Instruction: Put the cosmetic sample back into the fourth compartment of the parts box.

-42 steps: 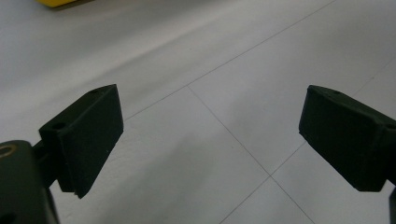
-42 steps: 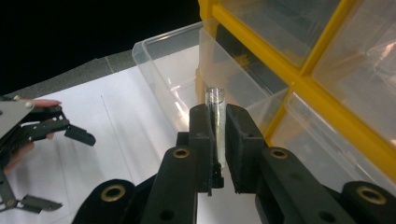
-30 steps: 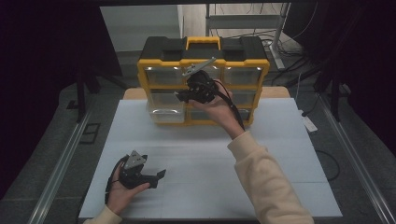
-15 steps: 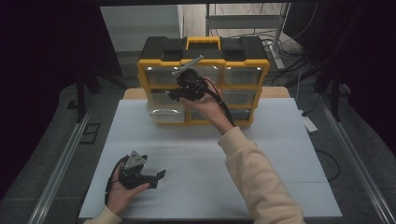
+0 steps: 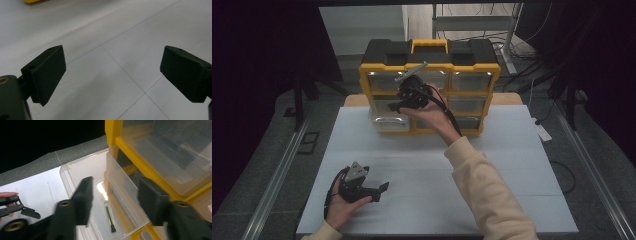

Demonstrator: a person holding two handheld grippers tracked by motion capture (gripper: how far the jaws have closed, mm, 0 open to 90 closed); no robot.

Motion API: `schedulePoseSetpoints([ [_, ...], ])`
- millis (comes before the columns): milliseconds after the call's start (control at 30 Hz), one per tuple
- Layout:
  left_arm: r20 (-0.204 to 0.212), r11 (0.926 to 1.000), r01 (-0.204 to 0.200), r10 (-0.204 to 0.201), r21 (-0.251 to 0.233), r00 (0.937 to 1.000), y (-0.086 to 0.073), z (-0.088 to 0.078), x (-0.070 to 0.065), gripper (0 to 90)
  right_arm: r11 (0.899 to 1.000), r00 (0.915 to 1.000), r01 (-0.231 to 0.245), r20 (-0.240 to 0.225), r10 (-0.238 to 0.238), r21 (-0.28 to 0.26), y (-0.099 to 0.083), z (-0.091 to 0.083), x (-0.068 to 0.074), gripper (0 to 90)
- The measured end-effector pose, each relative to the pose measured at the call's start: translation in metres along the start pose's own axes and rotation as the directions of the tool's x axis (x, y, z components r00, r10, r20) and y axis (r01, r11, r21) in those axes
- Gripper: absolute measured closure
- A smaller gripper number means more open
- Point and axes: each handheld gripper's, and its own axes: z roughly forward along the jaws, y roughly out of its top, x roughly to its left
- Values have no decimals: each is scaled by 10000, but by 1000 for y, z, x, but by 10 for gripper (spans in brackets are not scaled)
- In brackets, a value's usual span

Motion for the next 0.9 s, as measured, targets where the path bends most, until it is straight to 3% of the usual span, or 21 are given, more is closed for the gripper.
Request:
schedulePoseSetpoints([
  [67,-9,10000,12,-12,-8,10000,0,0,0,72,10000,9997,-66,234,67,-15,-1,-3,0,328],
  [367,-93,10000,46,-47,-26,9999,0,-1,0,72,9989,9986,-378,357,389,-292,-11,-18,-6,270],
  [633,-127,10000,-27,27,-41,9999,2,0,-2,71,9915,9958,-692,523,753,-1098,-52,-58,-9,269],
  [900,-105,10000,-28,28,-76,9999,1,-1,0,71,9840,9878,-1161,883,1286,-1349,-109,-99,-8,263],
])
